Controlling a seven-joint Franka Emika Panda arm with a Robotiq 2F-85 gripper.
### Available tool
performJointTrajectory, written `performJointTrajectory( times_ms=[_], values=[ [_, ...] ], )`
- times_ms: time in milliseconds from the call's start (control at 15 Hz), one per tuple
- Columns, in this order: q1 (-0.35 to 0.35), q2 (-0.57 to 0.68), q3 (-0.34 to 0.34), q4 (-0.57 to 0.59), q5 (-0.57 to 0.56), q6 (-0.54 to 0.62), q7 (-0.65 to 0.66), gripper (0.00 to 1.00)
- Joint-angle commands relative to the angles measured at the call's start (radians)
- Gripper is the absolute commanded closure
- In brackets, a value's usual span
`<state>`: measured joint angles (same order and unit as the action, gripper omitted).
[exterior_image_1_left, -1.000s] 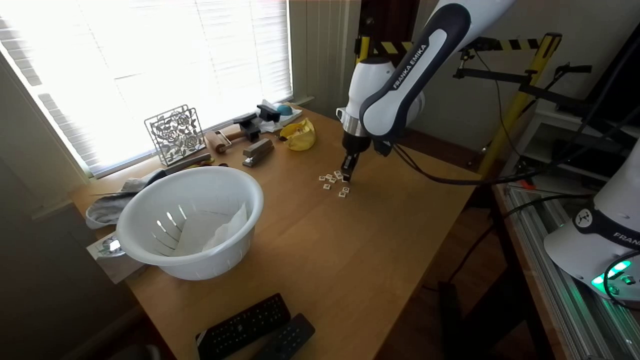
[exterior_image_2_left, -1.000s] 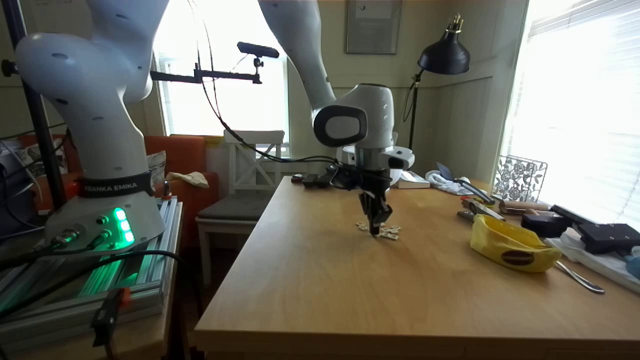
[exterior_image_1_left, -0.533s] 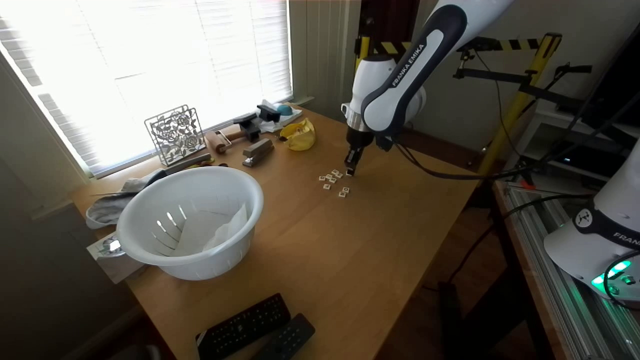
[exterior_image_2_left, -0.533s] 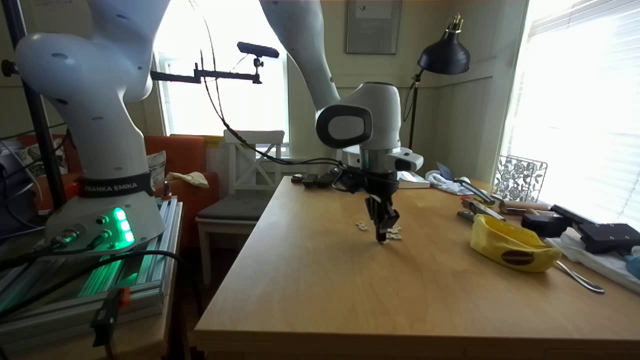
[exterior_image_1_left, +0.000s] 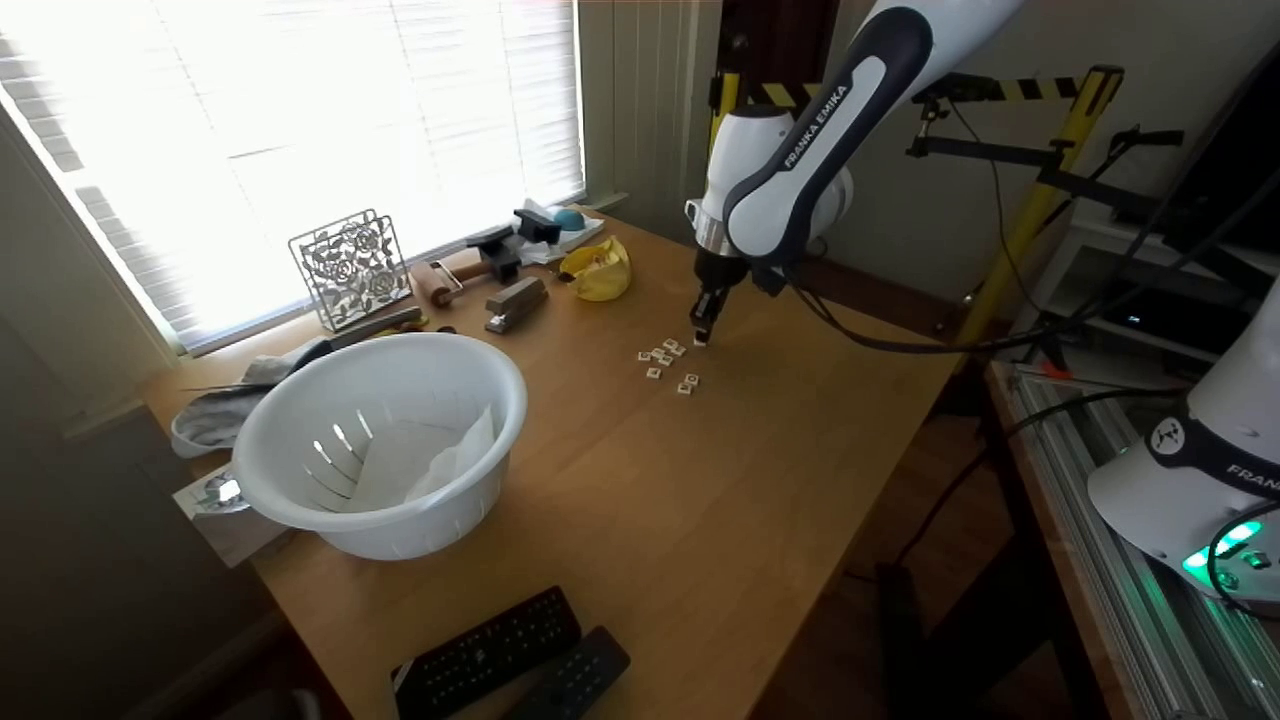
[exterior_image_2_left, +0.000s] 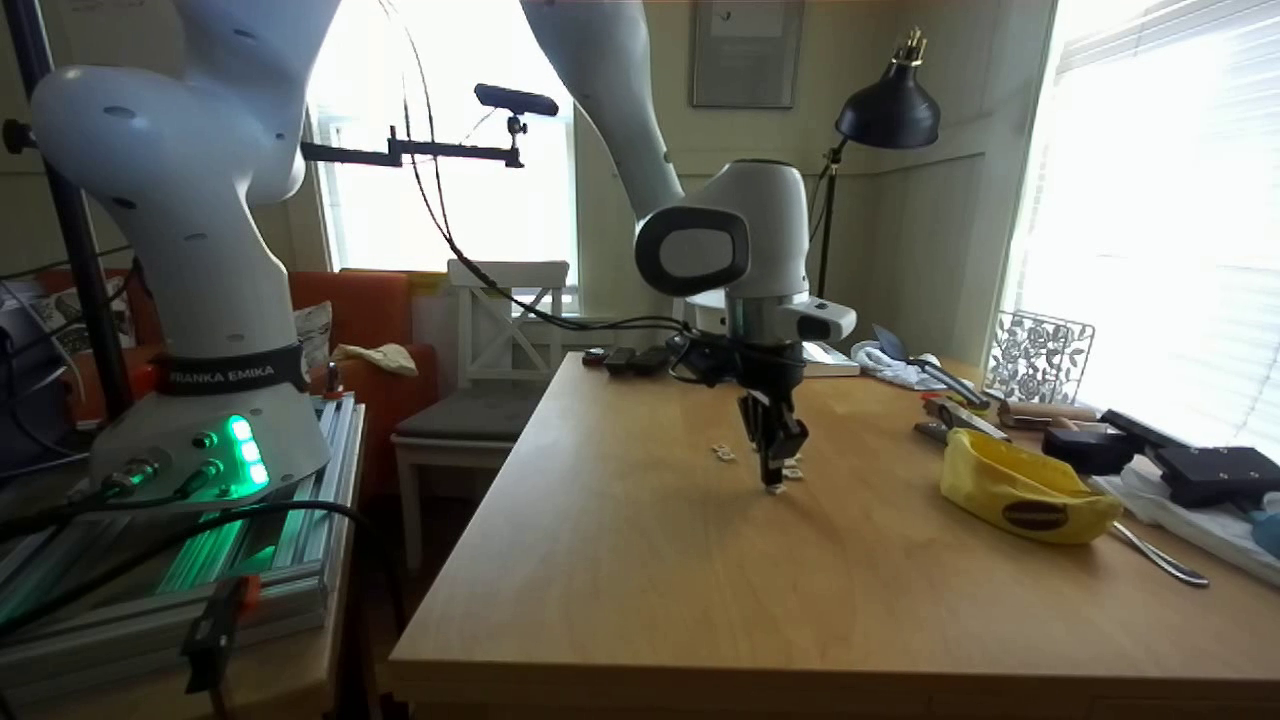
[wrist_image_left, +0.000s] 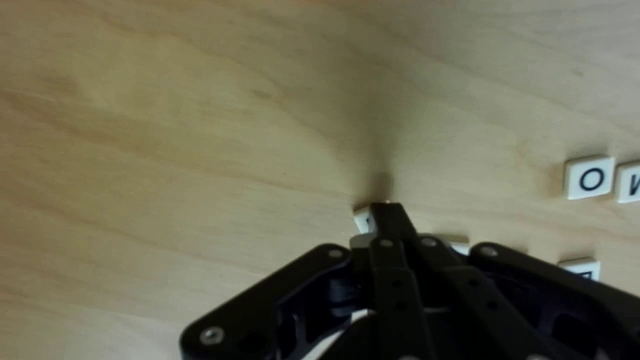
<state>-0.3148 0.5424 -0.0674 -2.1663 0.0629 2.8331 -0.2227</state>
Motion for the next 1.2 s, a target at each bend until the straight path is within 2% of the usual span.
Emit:
performJointTrajectory(
  times_ms=[0, 267, 733, 1133],
  values=[
    [-0.003, -0.081, 0.007, -0.076, 0.009, 0.053, 0.012, 1.00],
    [-0.016, -0.130, 0.032, -0.108, 0.023, 0.095, 0.003, 1.00],
    [-0.068, -0.072, 0.143, -0.043, 0.122, 0.058, -0.020, 1.00],
    [-0.045, -0.012, 0.119, 0.006, 0.120, 0.052, 0.036, 1.00]
  ],
)
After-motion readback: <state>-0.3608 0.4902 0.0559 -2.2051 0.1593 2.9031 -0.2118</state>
